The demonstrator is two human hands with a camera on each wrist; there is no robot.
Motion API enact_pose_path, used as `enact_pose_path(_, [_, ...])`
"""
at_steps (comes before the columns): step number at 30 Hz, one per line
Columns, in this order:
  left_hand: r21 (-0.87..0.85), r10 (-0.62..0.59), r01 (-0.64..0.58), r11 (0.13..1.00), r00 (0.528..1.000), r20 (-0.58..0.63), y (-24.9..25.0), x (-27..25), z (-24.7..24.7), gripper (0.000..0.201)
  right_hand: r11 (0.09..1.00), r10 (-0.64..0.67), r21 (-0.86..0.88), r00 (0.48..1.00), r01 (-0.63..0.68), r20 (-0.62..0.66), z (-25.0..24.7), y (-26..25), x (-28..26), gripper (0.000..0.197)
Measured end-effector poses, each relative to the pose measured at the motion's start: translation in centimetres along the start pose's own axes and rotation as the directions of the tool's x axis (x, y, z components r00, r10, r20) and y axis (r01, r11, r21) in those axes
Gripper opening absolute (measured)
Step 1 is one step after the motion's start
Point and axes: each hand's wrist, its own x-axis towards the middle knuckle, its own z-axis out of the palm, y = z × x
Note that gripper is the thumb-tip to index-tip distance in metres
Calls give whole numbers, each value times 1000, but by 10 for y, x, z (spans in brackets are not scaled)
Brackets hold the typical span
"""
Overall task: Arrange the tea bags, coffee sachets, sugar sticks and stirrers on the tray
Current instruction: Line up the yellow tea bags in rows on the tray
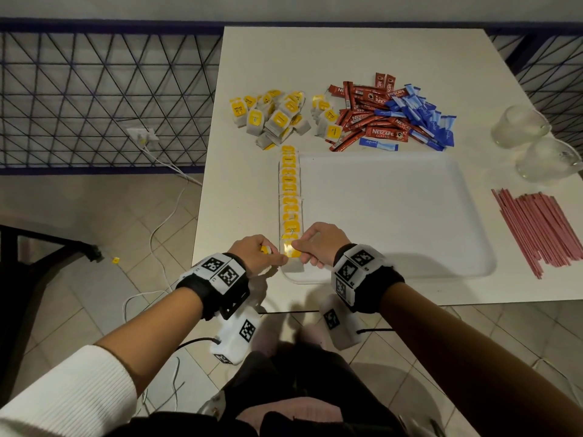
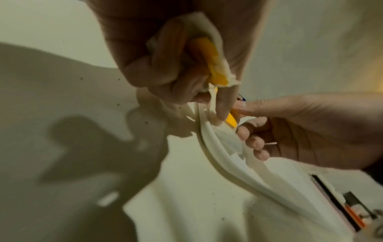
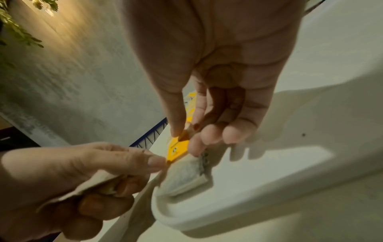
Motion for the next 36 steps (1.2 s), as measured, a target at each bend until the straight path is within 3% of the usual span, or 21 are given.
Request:
enact_pose_path(3, [-292, 13, 33, 956, 988, 156, 2, -7, -8, 33, 995, -100, 24, 994, 101, -39, -4, -2, -7, 23])
enact_pose_path(5, [-528, 4, 155, 835, 958, 288, 7, -12, -15, 39, 976, -197, 112, 978, 188, 72, -6, -9, -17, 20])
enact_pose_path(7, [-660, 12, 269, 701, 921, 389, 8, -15, -24, 43, 959, -263, 168, 938, 228, 226, -6, -16, -28, 20])
enact_pose_path(10, [-684, 8, 289, 670, 918, 395, 5, -16, -31, 48, 939, -345, 129, 886, 320, 309, 1, -25, -34, 26])
enact_pose_path(15, [-709, 38, 315, 631, 900, 434, 7, -22, -36, 55, 907, -413, 4, 884, 422, 220, 9, -34, -33, 28])
enact_pose_path(24, [-720, 109, 370, 588, 845, 524, 9, -25, -36, 61, 906, -423, 27, 901, 423, 94, 13, -35, -29, 17])
enact_pose_path(29, [-727, 134, 357, 587, 842, 522, 7, -24, -36, 66, 918, -391, 93, 919, 385, 51, 13, -28, -26, 19])
enact_pose_path(36, [-808, 163, 290, 514, 891, 423, 0, -21, -28, 34, 915, -348, 212, 937, 345, -23, 10, -20, -24, 14])
